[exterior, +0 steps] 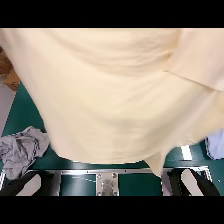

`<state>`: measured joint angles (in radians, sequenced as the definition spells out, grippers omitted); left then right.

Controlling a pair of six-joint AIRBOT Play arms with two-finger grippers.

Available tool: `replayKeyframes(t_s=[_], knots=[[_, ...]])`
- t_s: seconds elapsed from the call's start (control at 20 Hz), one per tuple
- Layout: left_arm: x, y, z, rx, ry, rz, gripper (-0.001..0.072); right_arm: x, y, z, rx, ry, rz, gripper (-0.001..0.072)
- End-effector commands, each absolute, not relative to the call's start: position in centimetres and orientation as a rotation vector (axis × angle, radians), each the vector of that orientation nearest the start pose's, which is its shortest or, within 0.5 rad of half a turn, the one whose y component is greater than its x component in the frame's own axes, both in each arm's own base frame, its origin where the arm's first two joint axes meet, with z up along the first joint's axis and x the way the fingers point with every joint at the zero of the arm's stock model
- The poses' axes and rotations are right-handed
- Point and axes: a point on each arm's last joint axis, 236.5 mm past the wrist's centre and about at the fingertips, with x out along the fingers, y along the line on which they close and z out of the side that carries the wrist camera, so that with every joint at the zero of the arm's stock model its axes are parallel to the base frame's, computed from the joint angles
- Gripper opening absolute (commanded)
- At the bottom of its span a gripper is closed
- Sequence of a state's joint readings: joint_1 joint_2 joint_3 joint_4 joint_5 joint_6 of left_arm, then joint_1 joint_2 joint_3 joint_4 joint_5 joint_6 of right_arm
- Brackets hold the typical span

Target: Fold the shirts.

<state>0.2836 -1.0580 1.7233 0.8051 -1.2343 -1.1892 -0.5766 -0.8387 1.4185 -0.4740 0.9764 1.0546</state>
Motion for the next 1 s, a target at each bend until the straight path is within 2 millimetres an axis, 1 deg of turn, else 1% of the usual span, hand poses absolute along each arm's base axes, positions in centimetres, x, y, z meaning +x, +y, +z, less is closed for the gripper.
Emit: replayKeyframes(t_s=[0.0,0.05,0.1,0.15,0.2,0.25,0.3,0.35,0.4,0.45,0.5,0.55,0.65,0.75,0.8,0.85,0.95], knots=[[45.3,-4.8,24.4,-0.304,0.6,-0.536,0.0024,43.6,-3.7,25.8,0.508,0.306,0.237,0.0017],[47.6,-4.4,20.4,-0.343,0.654,-0.529,0.0024,45.9,-3.9,21.1,0.563,0.386,0.218,0.0017],[49.6,-4.3,16.6,-0.367,0.705,-0.526,0.0024,47.9,-3.8,17.0,0.587,0.454,0.207,0.0017],[51.1,-4.7,13.4,-0.386,0.743,-0.525,0.0024,49.8,-3.6,12.8,0.617,0.522,0.192,0.0017],[52.5,-5.1,10.5,-0.405,0.775,-0.518,0.0024,51.2,-3.5,9.3,0.641,0.576,0.174,0.0017],[53.9,-5.6,7.6,-0.424,0.799,-0.497,0.0024,52.6,-3.5,6.1,0.671,0.624,0.162,0.0017],[55.2,-5.9,5.5,-0.433,0.807,-0.474,0.0024,53.9,-3.5,3.6,0.715,0.659,0.158,0.0017],[56.6,-5.6,4.0,-0.438,0.799,-0.442,0.0024,55.0,-3.5,1.9,0.76,0.678,0.157,0.0017],[57.7,-5.1,3.2,-0.44,0.783,-0.412,0.0024,56.1,-3.7,0.7,0.799,0.685,0.152,0.0017],[58.6,-4.7,3.0,-0.445,0.766,-0.389,0.0024,57.0,-4.0,-0.1,0.828,0.69,0.142,0.0017],[59.4,-4.2,3.1,-0.445,0.745,-0.37,0.0024,57.9,-4.3,-0.3,0.837,0.687,0.141,0.0017],[60.1,-3.8,3.3,-0.446,0.728,-0.355,0.0024,58.6,-4.4,-0.2,0.844,0.681,0.146,0.0017],[60.7,-3.4,3.5,-0.445,0.71,-0.342,0.0024,59.6,-4.4,0.9,0.834,0.666,0.176,0.0017],[59.9,-4.0,3.1,-0.436,0.747,-0.373,0.0024,59.3,-4.2,2.0,0.816,0.676,0.225,0.0016],[59.0,-4.2,2.1,-0.418,0.802,-0.382,0.0024,58.7,-4.4,2.2,0.801,0.696,0.244,0.0016],[57.8,-4.1,0.9,-0.398,0.875,-0.377,0.0024,57.8,-4.9,1.9,0.799,0.734,0.246,0.0016],[55.1,-3.0,-1.8,-0.349,1.036,-0.332,0.0024,55.5,-5.7,0.3,0.762,0.839,0.244,0.0016]])
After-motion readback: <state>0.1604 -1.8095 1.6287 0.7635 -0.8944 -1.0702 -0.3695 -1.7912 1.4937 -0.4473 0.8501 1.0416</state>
